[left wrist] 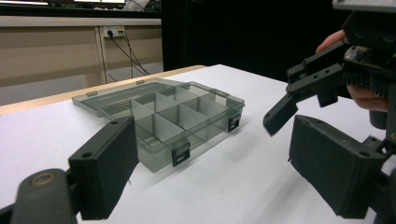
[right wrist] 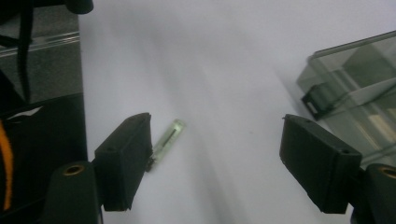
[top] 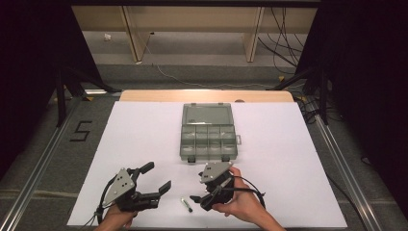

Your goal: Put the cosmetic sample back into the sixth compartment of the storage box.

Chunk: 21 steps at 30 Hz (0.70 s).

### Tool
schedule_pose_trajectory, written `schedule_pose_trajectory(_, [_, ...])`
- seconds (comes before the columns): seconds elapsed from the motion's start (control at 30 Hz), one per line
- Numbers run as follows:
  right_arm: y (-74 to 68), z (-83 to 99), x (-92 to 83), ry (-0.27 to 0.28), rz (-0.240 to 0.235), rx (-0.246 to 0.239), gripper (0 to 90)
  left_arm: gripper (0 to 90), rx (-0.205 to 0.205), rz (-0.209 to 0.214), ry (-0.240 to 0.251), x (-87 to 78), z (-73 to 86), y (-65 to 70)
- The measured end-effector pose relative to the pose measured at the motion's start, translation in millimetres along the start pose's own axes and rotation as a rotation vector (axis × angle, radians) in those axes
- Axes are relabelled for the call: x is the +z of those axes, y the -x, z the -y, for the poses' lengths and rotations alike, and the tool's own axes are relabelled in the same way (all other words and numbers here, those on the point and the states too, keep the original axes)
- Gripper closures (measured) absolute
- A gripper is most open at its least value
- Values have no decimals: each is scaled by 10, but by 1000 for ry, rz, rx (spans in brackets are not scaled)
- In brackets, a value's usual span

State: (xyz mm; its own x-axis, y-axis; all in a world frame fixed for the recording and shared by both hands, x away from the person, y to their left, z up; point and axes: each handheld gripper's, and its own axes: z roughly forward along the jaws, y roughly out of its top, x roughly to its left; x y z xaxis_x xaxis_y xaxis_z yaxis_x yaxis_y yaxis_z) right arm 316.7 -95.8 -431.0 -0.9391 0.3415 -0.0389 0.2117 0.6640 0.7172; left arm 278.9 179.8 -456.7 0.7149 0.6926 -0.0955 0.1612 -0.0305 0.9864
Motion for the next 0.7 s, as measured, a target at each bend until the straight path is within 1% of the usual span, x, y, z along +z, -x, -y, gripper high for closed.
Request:
schedule_pose_trajectory(0.03, [0,0,0,0,0,0,262,151,0,0,0,0,0,0])
schedule_pose_trajectory(0.07, [3,-30,61,-28,-26,3,262,151,1,0,0,-2,-1,-1])
schedule_pose_trajectory(0.1, [3,-30,61,-28,-26,3,262,151,2,-4,-7,-9,-5,1])
schedule_pose_trajectory(0.13, [-10,-50,125,-56,-19,4,262,150,0,-5,-6,-11,-5,1])
schedule_pose_trajectory(0.17, [-10,-50,125,-56,-19,4,262,150,0,-5,-6,-11,-5,1])
schedule_pose_trajectory(0.2, [-8,-59,147,-64,-21,-3,261,150,0,-5,-6,-11,-6,1])
schedule_pose_trajectory(0.27, [-33,-99,213,-96,-35,-12,263,151,3,-2,-7,-10,-6,0])
schedule_pose_trajectory(0.3, [-33,-99,213,-96,-35,-12,263,150,3,-2,-7,-10,-6,0])
schedule_pose_trajectory(0.33, [-51,-123,248,-117,-41,-25,275,150,3,-2,-7,-11,-6,1])
schedule_pose_trajectory(0.37, [-51,-123,248,-117,-41,-25,275,150,3,-2,-7,-11,-6,1])
schedule_pose_trajectory(0.4, [-65,-146,292,-146,-47,-34,288,151,6,-3,-7,-12,-7,2])
schedule_pose_trajectory(0.43, [-65,-146,292,-146,-47,-34,288,151,6,-3,-7,-12,-7,2])
schedule_pose_trajectory(0.47, [-74,-156,332,-168,-59,-37,305,151,6,-4,-6,-14,-7,3])
schedule_pose_trajectory(0.5, [-74,-156,332,-168,-59,-37,305,151,6,-4,-6,-14,-7,3])
schedule_pose_trajectory(0.6, [-86,-161,404,-208,-68,-52,338,151,4,-6,-6,-16,-8,2])
schedule_pose_trajectory(0.63, [-97,-160,431,-218,-62,-53,342,151,4,-6,-6,-16,-8,1])
schedule_pose_trajectory(0.67, [-107,-164,460,-239,-67,-68,354,151,3,-6,-5,-16,-7,1])
schedule_pose_trajectory(0.7, [-107,-164,460,-239,-67,-68,354,151,3,-6,-5,-16,-7,1])
